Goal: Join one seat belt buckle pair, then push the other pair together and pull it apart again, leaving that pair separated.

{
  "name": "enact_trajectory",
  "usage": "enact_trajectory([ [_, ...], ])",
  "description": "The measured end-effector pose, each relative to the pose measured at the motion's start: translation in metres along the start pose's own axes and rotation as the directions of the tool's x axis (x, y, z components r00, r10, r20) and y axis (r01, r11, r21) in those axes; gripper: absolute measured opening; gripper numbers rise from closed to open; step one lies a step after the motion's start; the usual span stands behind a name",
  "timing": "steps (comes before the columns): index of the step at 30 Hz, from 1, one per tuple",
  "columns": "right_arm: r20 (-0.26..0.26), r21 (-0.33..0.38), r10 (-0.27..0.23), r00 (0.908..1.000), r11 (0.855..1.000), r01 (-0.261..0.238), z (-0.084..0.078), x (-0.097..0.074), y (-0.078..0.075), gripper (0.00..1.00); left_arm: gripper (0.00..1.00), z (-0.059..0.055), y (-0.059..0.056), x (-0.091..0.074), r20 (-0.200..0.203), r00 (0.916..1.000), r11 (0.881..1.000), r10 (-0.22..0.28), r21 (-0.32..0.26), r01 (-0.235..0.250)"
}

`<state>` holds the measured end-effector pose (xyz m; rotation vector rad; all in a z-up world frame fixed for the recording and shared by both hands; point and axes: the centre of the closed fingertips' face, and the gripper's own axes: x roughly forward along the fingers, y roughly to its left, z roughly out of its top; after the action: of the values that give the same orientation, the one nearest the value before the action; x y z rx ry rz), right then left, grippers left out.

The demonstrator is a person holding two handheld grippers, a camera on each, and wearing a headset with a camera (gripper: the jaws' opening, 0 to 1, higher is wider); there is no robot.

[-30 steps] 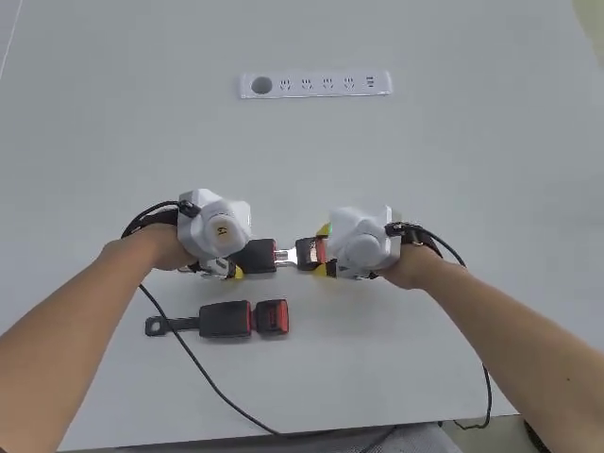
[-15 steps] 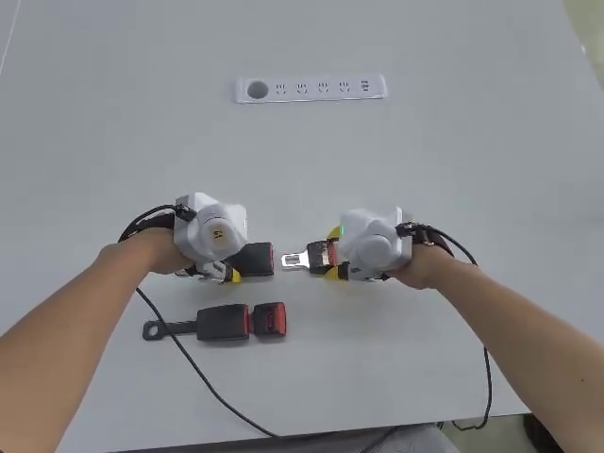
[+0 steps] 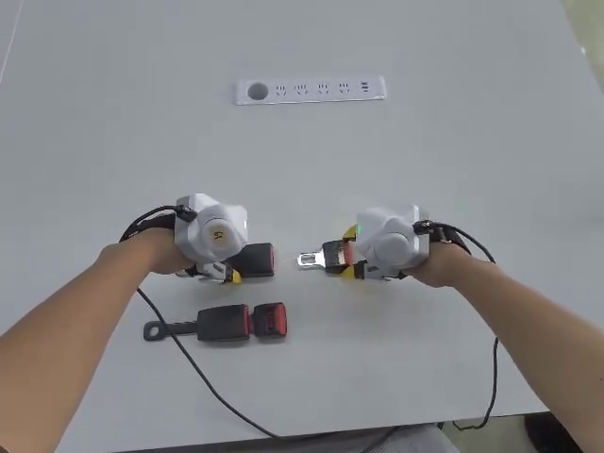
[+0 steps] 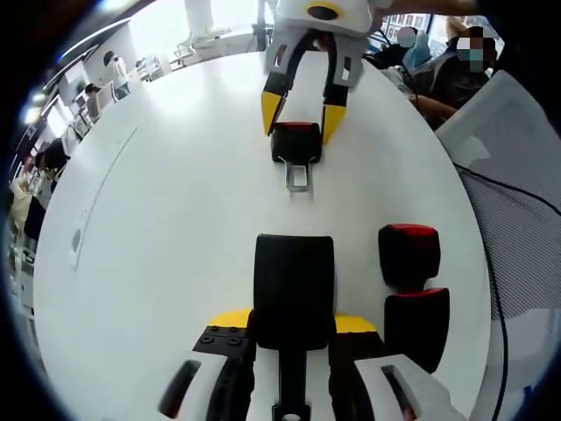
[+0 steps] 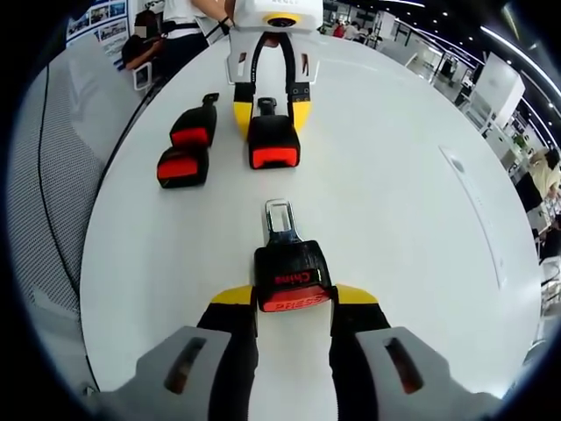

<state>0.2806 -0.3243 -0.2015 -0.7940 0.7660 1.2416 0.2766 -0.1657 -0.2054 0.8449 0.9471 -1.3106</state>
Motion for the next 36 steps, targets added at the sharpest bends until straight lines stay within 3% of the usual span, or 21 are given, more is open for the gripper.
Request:
enact_trajectory([
  [7, -0.019, -0.017, -0.004, 0.9998, 1.000, 0.003, -0.011, -0.006, -0.002, 0.29, 0.32, 0.001, -0.001, -0.001, 0.000, 1.0000, 1.000, 0.000, -0.003, 0.000],
  [18, -0.022, -0.066, -0.007, 0.9997, 0.998, 0.006, -0.015, -0.002, -0.004, 0.31, 0.33, 0.001, 0.000, 0.000, -0.007, 1.0000, 1.000, 0.003, 0.004, -0.003],
  [31, -0.026, -0.071, -0.015, 0.9995, 0.997, 0.013, -0.011, -0.003, -0.002, 0.37, 0.35, 0.003, 0.000, -0.003, -0.010, 0.9996, 1.000, 0.025, -0.003, -0.025],
  [36, -0.027, -0.070, -0.024, 0.9994, 0.997, 0.022, -0.011, -0.006, -0.003, 0.41, 0.36, -0.002, -0.002, -0.004, -0.019, 0.9992, 0.999, 0.034, -0.006, -0.035],
])
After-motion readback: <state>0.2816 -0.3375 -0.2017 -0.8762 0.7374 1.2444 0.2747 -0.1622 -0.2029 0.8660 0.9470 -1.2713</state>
